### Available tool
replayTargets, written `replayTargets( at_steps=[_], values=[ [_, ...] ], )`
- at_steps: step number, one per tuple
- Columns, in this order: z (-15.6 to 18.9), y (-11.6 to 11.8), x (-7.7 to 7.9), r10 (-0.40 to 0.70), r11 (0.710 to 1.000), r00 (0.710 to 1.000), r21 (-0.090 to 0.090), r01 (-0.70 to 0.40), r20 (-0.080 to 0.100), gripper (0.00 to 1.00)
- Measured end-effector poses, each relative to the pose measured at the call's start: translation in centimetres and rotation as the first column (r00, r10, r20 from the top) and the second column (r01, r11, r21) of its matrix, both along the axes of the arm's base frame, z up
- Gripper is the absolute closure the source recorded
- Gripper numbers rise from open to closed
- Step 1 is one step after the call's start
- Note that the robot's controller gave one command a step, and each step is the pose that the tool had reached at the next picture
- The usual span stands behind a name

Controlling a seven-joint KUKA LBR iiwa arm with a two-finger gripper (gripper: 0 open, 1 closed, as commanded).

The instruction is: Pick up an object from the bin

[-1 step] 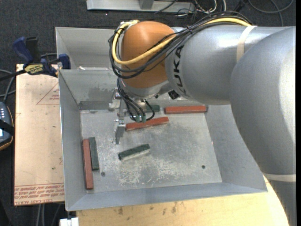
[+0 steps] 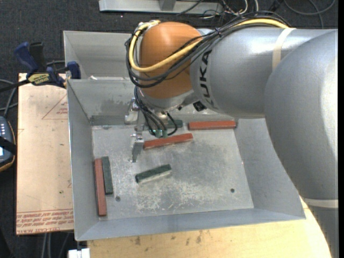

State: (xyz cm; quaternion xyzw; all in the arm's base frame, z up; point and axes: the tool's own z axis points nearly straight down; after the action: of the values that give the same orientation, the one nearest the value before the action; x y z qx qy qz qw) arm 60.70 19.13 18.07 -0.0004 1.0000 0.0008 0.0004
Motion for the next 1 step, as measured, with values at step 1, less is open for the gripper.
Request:
replayTargets(
  at_steps=[1],
  values=[
    [-5.21, -2.86, -0.69, 0.062, 0.998, 0.998, 0.001, -0.062, 0.006, 0.00]
  ],
)
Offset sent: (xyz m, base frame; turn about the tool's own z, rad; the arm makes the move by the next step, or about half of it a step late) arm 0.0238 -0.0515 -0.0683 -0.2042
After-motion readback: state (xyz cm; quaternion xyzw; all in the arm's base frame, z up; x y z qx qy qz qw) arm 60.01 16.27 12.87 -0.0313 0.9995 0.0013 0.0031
